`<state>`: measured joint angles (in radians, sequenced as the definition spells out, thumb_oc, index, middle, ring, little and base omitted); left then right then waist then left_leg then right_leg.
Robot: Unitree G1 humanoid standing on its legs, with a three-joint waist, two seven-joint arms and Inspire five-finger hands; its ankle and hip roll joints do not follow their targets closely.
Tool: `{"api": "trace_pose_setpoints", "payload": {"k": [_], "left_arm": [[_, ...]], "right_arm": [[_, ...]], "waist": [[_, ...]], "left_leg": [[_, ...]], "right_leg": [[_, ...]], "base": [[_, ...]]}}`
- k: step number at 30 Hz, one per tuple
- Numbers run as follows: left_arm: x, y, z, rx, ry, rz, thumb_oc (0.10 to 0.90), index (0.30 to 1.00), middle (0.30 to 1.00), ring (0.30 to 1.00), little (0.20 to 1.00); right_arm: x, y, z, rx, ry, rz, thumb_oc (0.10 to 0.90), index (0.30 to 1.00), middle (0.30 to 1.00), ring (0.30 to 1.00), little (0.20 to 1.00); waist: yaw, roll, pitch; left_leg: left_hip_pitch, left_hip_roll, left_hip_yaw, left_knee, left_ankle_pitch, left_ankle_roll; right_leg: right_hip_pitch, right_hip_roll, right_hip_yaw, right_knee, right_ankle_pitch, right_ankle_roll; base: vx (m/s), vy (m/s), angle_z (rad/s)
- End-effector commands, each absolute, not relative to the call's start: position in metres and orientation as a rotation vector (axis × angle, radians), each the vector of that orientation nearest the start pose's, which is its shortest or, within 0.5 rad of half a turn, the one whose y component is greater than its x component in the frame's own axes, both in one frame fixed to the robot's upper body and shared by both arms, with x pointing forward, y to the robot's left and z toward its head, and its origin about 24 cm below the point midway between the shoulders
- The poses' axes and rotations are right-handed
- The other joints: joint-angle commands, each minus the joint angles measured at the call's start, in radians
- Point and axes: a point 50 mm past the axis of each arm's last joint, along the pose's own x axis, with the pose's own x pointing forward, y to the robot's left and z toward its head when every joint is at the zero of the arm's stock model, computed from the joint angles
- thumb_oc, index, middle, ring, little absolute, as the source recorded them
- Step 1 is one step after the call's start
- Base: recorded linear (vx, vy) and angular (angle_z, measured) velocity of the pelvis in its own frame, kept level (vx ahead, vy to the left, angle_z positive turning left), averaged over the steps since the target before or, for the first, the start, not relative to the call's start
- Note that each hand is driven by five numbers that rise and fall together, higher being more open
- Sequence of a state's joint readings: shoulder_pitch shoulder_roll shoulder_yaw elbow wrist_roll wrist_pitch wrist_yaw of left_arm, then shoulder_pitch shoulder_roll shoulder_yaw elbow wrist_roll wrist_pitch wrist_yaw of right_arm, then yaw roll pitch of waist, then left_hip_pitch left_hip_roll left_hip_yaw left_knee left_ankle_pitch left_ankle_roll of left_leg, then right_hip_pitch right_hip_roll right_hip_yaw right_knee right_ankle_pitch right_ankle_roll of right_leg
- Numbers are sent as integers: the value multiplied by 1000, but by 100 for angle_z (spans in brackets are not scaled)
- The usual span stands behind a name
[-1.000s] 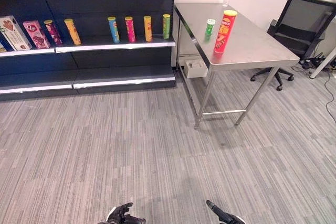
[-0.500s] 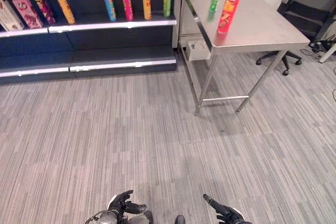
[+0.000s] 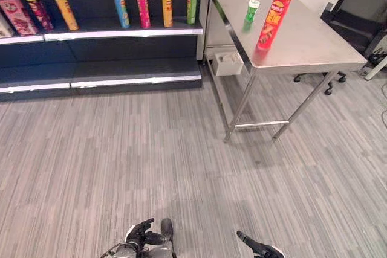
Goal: Put the goods on the table back onto the shelves and tidy them up.
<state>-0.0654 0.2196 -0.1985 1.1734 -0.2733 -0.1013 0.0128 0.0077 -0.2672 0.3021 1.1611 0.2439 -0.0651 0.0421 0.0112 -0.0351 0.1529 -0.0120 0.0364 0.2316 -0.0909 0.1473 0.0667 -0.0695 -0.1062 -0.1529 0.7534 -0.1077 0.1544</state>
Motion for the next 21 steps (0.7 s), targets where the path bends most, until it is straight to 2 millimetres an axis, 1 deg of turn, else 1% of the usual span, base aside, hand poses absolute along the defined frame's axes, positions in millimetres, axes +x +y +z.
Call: {"api": "trace_pose_setpoints", "payload": {"k": [1, 2, 3, 4, 5, 6, 7, 8, 9, 10, 12, 13, 14, 15, 16, 17, 19, 20, 21], "left_arm": [[154, 224, -139, 153, 928, 91, 800, 900, 900, 900, 900], [157, 224, -138, 157, 918, 87, 800, 900, 900, 900, 900], [164, 222, -135, 163, 894, 75, 800, 900, 900, 900, 900], [167, 221, -133, 169, 880, 64, 800, 900, 900, 900, 900], [170, 219, -132, 182, 870, 48, 800, 900, 900, 900, 900], [170, 219, -132, 182, 870, 48, 800, 900, 900, 900, 900], [171, 219, -132, 193, 869, 43, 800, 900, 900, 900, 900], [172, 219, -131, 200, 868, 39, 800, 900, 900, 900, 900], [173, 218, -131, 212, 868, 30, 800, 900, 900, 900, 900], [173, 217, -132, 212, 867, 27, 800, 900, 900, 900, 900], [172, 215, -132, 199, 862, 22, 800, 900, 900, 900, 900], [167, 213, -134, 195, 875, 17, 800, 900, 900, 900, 900], [166, 209, -135, 172, 874, 17, 800, 900, 900, 900, 900], [166, 209, -135, 172, 874, 17, 800, 900, 900, 900, 900], [168, 207, -135, 150, 866, 16, 800, 900, 900, 900, 900], [173, 202, -131, 122, 830, 2, 800, 900, 900, 900, 900], [173, 202, -131, 122, 830, 3, 800, 900, 900, 900, 900], [174, 201, -129, 76, 817, 22, 800, 900, 900, 900, 900], [174, 201, -129, 76, 817, 22, 800, 900, 900, 900, 900]], "right_arm": [[134, -223, -145, -136, 995, -13, 800, 900, 900, 900, 900], [134, -224, -145, -133, 991, -18, 800, 900, 900, 900, 900], [136, -226, -143, -140, 982, -18, 800, 900, 900, 900, 900], [139, -227, -142, -148, 973, -15, 800, 900, 900, 900, 900], [141, -228, -141, -150, 967, -20, 800, 900, 900, 900, 900], [141, -228, -141, -150, 967, -20, 800, 900, 900, 900, 900], [140, -229, -141, -149, 968, -22, 800, 900, 900, 900, 900], [140, -229, -141, -149, 969, -22, 800, 900, 900, 900, 900], [139, -231, -141, -154, 976, -21, 800, 900, 900, 900, 900], [139, -231, -141, -155, 981, -20, 800, 900, 900, 900, 900], [130, -236, -144, -145, 1009, -38, 800, 900, 900, 900, 900], [125, -236, -146, -150, 1029, -31, 800, 900, 900, 900, 900], [120, -241, -146, -145, 1041, -51, 800, 900, 900, 900, 900], [120, -241, -146, -145, 1041, -51, 800, 900, 900, 900, 900], [115, -245, -147, -133, 1052, -72, 800, 900, 900, 900, 900], [109, -250, -147, -115, 1059, -106, 800, 900, 900, 900, 900], [109, -250, -147, -115, 1059, -106, 800, 900, 900, 900, 900], [104, -251, -149, -120, 1086, -116, 800, 900, 900, 900, 900], [104, -251, -149, -120, 1086, -117, 800, 900, 900, 900, 900]], "waist": [[-7, -7, 17], [-19, -3, 22], [-42, 4, 27], [-54, 3, 31], [-78, -9, 31], [-78, -9, 31], [-91, -18, 25], [-101, -18, 28], [-112, -19, 23], [-117, -18, 21], [-115, -21, 8], [-115, -26, 2], [-121, -22, -4], [-122, -21, -3], [-122, -20, -3], [-118, -26, 12], [-121, -28, 8], [-93, -50, 34], [-92, -47, 35]], "left_leg": [[49, -29, -15, 4, -118, -36], [71, -33, -22, 4, -135, -39], [105, -39, -39, 4, -155, -49], [125, -44, -46, 4, -172, -56], [164, -54, -62, 4, -208, -75], [163, -53, -62, 4, -208, -75], [179, -60, -69, 4, -224, -82], [205, -56, -75, 4, -247, -91], [231, -54, -78, 4, -271, -98], [248, -53, -80, 4, -281, -102], [280, -52, -89, 4, -310, -109], [293, -47, -95, 13, -315, -112], [288, -11, -108, 95, -289, -143], [288, -9, -109, 98, -290, -143], [267, 13, -98, 176, -253, -166], [137, 77, -80, 474, -136, -210], [132, 75, -83, 474, -134, -210], [15, 136, -15, 723, -72, -197], [13, 139, -15, 729, -75, -198]], "right_leg": [[-9, -65, -10, -78, 205, 6], [-38, -85, -37, -91, 172, -4], [-56, -92, -75, -246, 145, -12], [-67, -90, -77, -358, 139, -9], [-64, -67, -57, -616, 156, 7], [-62, -67, -58, -620, 159, 7], [-84, -59, -40, -705, 178, 22], [-89, -45, -34, -787, 202, 38], [-118, -39, -33, -834, 220, 54], [-137, -38, -39, -841, 219, 60], [-128, -41, -62, -841, 218, 59], [-107, -43, -70, -841, 241, 49], [-68, -28, -67, -841, 253, 35], [-66, -27, -69, -841, 252, 35], [-36, -20, -80, -841, 245, 23], [31, 0, -102, -841, 210, -20], [27, -4, -104, -841, 210, -20], [101, 23, -106, -841, 151, -69], [101, 26, -106, -841, 151, -69]], "base": [[323, 156, 65], [577, 129, 82], [522, -47, 36], [662, -181, 22], [409, -156, 19], [410, -157, 30], [285, -86, 55], [448, -137, 61], [418, -125, 61], [396, -126, 47], [355, -152, 41], [476, -324, 10], [364, -270, 9], [332, -277, 45], [226, -303, 68], [222, -302, 48], [155, -237, 17], [183, -253, 3], [253, -274, -24]]}}
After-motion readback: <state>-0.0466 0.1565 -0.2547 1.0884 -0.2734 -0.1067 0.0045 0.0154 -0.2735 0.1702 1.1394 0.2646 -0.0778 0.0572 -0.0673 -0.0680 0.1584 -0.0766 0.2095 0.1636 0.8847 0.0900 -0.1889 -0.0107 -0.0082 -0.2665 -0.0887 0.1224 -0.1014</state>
